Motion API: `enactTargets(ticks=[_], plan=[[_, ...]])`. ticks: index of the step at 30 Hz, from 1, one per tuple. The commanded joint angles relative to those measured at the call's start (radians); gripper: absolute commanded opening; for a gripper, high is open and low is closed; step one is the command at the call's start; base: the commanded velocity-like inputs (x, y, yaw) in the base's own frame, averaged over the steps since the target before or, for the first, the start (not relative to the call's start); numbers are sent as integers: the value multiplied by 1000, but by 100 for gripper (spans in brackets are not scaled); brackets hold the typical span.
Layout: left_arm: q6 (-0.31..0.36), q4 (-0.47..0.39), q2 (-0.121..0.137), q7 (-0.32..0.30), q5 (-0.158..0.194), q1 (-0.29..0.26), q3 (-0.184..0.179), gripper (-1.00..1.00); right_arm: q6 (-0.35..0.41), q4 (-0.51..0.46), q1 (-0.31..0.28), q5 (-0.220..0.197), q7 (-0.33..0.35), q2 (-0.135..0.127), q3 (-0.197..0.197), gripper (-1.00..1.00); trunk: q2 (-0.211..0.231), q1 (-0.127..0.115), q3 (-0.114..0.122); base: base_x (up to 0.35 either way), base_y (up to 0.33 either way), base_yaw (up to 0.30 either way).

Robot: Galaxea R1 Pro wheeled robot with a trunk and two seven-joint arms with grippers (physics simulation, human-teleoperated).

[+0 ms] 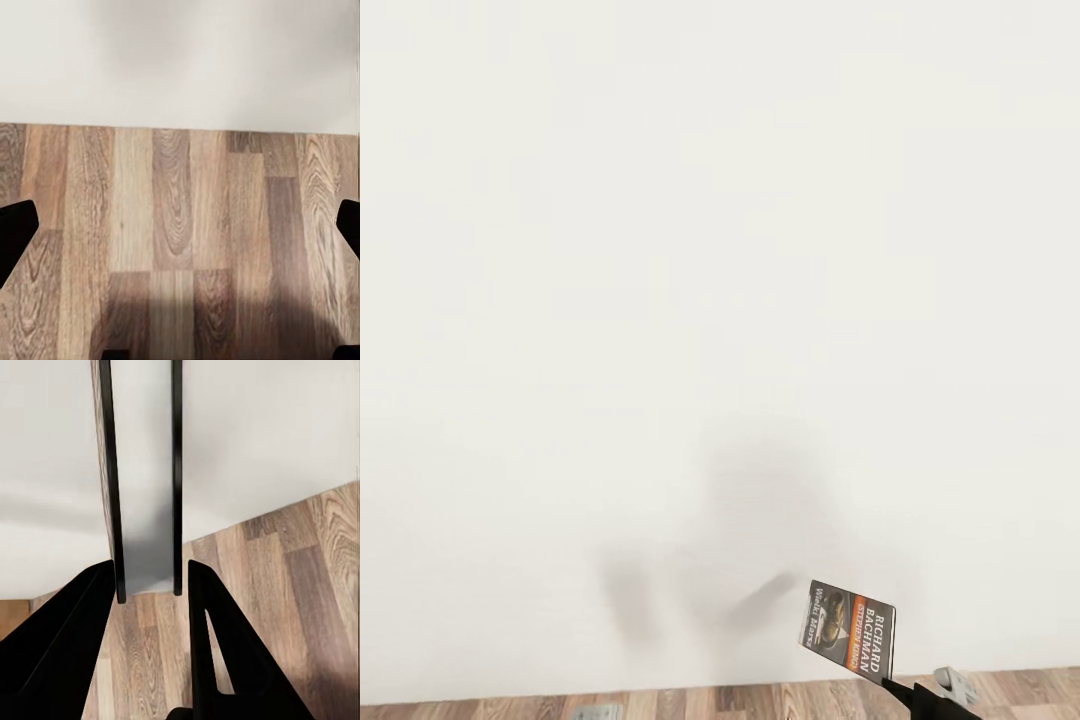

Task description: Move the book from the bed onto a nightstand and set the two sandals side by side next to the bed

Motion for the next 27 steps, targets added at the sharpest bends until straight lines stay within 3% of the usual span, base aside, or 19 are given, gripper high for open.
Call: enactTargets(ticks=[1,27], plan=[[-4,1,0,-2,10,-1,-8,100,11,0,-1,-3,4,0,-11,-100,-2,0,-2,4,0,-247],[-4,1,0,-2,10,-1,-8,100,11,0,-1,-3,4,0,-11,-100,-2,0,-2,0,0,-249]])
